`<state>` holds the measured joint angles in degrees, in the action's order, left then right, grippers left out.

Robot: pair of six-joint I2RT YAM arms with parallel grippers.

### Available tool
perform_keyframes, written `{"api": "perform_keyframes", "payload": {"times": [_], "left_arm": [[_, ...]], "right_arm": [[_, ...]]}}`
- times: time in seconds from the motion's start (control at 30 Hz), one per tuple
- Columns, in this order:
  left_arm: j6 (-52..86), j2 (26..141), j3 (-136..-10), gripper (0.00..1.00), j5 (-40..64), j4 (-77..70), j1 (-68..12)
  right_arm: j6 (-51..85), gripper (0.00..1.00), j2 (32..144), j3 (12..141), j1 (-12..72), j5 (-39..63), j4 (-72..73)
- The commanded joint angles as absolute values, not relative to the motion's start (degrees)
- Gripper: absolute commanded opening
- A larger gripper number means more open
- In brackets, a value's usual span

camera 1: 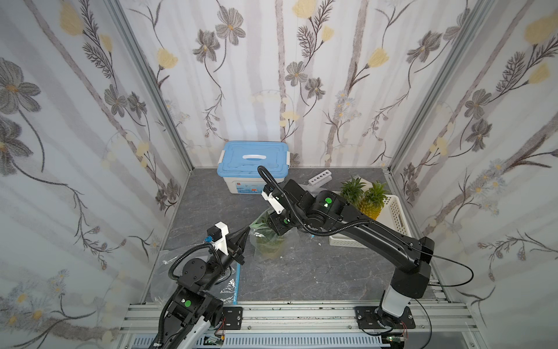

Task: Open the zip-top bag and take out the pineapple
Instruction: Open the zipper of the food storage bag at the center of the board.

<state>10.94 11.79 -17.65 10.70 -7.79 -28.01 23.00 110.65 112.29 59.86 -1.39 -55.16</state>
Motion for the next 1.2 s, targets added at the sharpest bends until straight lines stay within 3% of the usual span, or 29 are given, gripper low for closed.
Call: {"api": "perform_keyframes", "payload": {"times": [0.0, 0.57, 0.9, 1.0, 1.17], "left_arm": [[11.77, 12.20, -17.41, 0.02, 12.25, -12.42, -27.93], [12.79, 10.81, -15.29, 0.03, 13.75, -13.49, -28.02], [13.52, 10.74, -13.98, 0.10, 13.56, -14.98, -28.04], [13.80, 10.64, -13.59, 0.12, 13.45, -15.14, -28.04], [13.80, 10.45, -12.99, 0.22, 13.11, -14.63, -28.04]], "right_arm": [[25.21, 0.38, 112.39, 115.18, 59.68, -4.50, -56.37], [25.58, 0.50, 118.92, 118.47, 58.36, -4.65, -56.29], [26.79, 0.60, 119.94, 118.33, 59.92, -2.63, -61.25], [26.98, 0.60, 121.57, 118.07, 60.35, -1.70, -61.48], [27.23, 0.56, 123.26, 114.11, 60.34, -0.11, -57.59]]}}
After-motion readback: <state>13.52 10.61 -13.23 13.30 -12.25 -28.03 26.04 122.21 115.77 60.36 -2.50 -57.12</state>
